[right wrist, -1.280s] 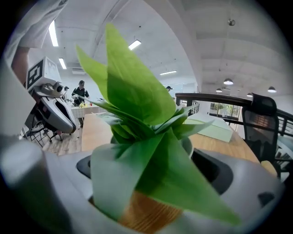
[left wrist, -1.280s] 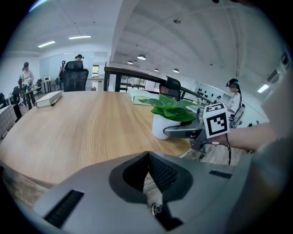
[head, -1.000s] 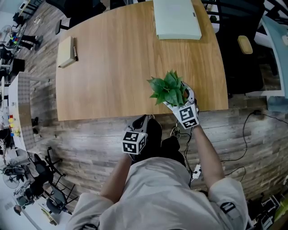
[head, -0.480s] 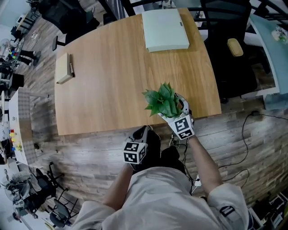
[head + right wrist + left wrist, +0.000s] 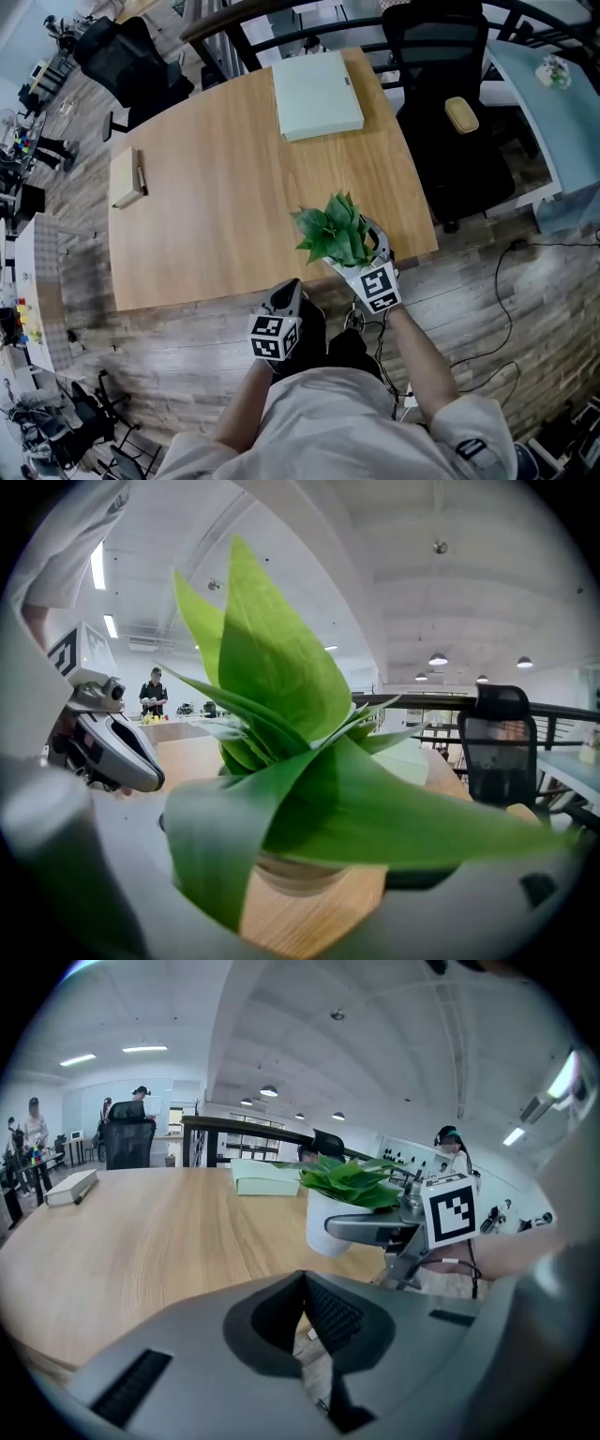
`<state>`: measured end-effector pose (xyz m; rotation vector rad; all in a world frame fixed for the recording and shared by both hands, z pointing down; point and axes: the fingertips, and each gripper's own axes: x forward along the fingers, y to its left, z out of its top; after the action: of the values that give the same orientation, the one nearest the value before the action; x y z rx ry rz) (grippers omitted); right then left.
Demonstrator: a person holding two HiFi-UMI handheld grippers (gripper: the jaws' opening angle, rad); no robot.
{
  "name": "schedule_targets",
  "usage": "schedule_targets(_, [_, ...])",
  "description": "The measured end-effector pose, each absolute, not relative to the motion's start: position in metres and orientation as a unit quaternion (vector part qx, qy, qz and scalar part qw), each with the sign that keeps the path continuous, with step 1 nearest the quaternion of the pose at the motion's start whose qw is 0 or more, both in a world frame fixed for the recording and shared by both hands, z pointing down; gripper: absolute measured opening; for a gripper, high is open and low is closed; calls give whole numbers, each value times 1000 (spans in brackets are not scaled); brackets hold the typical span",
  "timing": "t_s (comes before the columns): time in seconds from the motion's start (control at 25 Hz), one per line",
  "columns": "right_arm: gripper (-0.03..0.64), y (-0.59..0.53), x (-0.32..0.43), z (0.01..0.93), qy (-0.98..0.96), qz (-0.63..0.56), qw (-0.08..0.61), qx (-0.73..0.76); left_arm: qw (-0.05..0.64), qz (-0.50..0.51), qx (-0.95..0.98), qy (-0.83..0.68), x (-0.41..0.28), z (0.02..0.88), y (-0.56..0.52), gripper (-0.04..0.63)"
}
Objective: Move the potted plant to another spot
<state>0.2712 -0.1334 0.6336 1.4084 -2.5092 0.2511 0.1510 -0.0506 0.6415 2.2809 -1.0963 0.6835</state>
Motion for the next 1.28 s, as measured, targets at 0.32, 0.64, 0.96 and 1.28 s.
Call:
schedule_targets(0.32, [506,-128,308,586,-856,58,98,504,214,206,850,-436,159,592,-76,11])
schedule_targets(0.64, [506,-114,319,538,-859,30,77,505,187,170,852,-459,160,556,-77,12])
schedule_targets(0.96, [506,-103,313,508,-876,13,64,479,176,122,838,-502,150,514,-60,12])
schedule_targets(1.28, [506,-100,283,499,-892,2,57,448,177,124,817,-535,116,513,-38,11])
